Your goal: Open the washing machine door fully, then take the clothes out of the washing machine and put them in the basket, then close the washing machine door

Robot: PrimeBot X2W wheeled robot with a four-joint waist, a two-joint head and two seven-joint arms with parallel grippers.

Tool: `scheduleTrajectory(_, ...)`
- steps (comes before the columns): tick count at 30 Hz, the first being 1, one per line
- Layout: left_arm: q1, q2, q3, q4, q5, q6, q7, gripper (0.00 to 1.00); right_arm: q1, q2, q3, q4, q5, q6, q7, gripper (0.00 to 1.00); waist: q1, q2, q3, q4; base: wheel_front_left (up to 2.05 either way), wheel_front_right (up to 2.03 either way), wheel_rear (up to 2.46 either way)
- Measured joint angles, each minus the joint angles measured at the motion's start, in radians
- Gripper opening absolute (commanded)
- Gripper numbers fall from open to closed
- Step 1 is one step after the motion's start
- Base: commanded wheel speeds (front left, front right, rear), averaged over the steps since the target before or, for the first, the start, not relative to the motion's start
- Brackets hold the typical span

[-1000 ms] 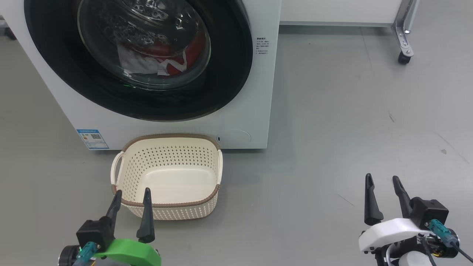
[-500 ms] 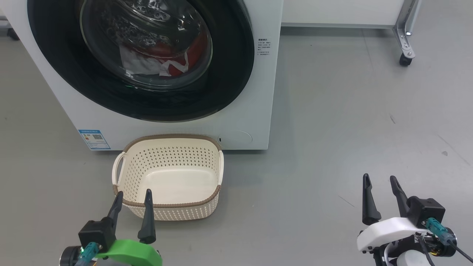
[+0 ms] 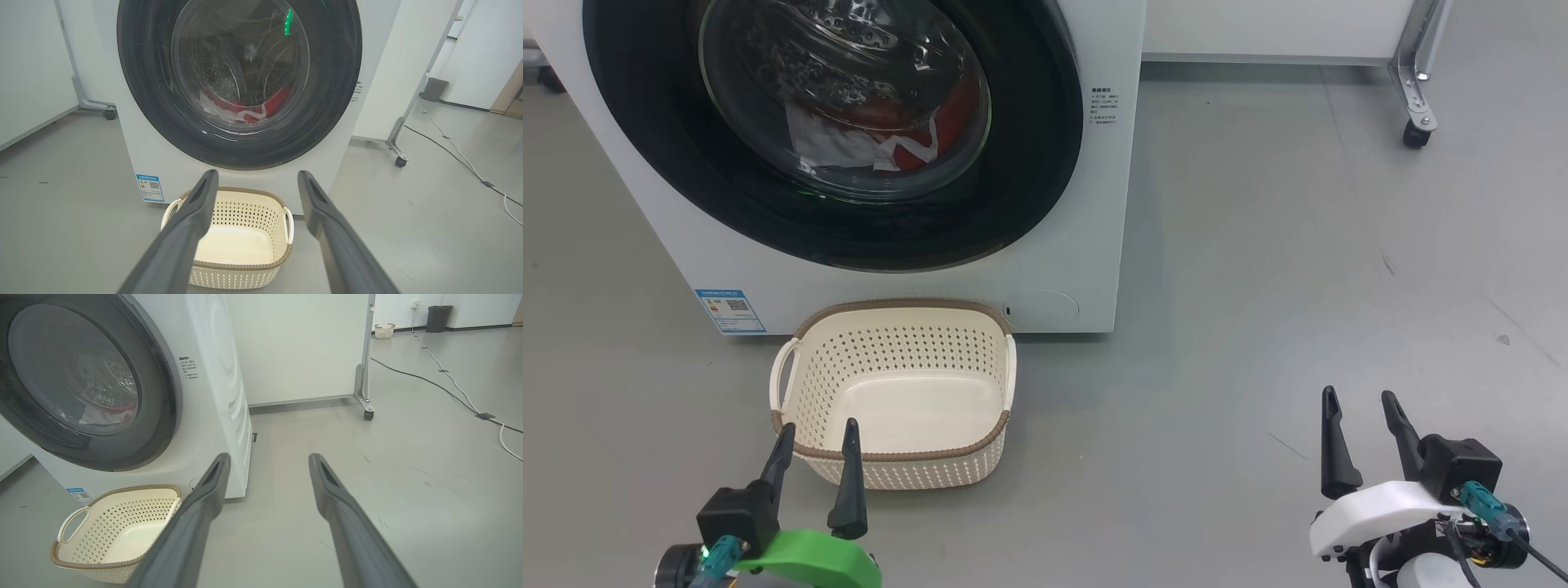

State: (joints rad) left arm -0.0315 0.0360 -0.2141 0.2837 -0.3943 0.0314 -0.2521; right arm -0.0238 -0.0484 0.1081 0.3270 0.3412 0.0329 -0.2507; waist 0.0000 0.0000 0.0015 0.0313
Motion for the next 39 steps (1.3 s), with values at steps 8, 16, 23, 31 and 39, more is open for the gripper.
scheduleTrajectory(8, 0.000, 0.000, -0.001, 0.003, 0.000, 0.000, 0.000, 1.00, -0.009, 0.000, 0.000, 0.004, 0.000, 0.000, 0.000, 1.00, 0.0000, 0.0000, 0.000, 0.002, 0.00, 0.00, 0.00)
scheduleTrajectory(16, 0.000, 0.000, 0.000, 0.003, 0.000, 0.000, 0.000, 1.00, -0.009, 0.000, 0.000, 0.008, 0.000, 0.000, 0.000, 1.00, 0.0000, 0.0000, 0.000, 0.005, 0.00, 0.00, 0.00)
scheduleTrajectory(23, 0.000, 0.000, 0.001, 0.001, 0.000, 0.003, 0.000, 1.00, -0.009, 0.000, -0.001, 0.012, 0.000, 0.000, -0.001, 1.00, 0.0000, 0.0000, 0.002, 0.008, 0.00, 0.00, 0.00)
scheduleTrajectory(31, 0.000, 0.000, 0.001, -0.005, -0.001, 0.003, 0.000, 1.00, -0.009, 0.000, -0.003, 0.014, 0.000, 0.000, -0.001, 1.00, 0.0000, 0.0000, 0.005, 0.012, 0.00, 0.00, 0.00)
scheduleTrajectory(39, 0.000, 0.001, -0.005, -0.010, -0.002, 0.003, 0.000, 1.00, -0.010, 0.000, -0.004, 0.010, 0.000, 0.001, -0.001, 0.00, 0.0000, 0.0000, 0.022, 0.016, 0.00, 0.00, 0.00)
